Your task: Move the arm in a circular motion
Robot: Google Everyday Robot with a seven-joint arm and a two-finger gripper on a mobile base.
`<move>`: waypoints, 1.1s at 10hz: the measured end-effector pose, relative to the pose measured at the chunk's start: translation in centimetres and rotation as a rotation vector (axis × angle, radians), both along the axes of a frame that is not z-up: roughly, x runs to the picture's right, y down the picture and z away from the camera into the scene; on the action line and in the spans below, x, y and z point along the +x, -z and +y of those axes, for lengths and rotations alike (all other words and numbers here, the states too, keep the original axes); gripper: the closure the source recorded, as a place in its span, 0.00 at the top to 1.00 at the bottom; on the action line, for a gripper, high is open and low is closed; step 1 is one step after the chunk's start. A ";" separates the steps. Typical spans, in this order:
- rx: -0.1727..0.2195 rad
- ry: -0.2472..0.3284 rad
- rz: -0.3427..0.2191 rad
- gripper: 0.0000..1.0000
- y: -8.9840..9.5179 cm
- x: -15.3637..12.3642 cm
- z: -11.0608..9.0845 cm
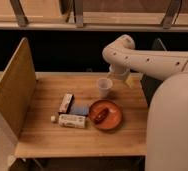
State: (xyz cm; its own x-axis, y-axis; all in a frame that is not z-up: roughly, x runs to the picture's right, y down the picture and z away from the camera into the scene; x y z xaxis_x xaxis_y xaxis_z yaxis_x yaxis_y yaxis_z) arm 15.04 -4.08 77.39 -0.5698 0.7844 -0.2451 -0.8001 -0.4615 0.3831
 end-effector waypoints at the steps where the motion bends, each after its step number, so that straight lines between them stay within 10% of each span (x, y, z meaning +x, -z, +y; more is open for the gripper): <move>1: 0.008 0.046 -0.022 0.80 -0.1 -1.2 -0.7; 6: 0.005 0.467 -0.351 0.80 -3.5 -18.7 -3.9; 11: 0.003 0.510 -0.668 0.80 -3.7 -30.4 -2.6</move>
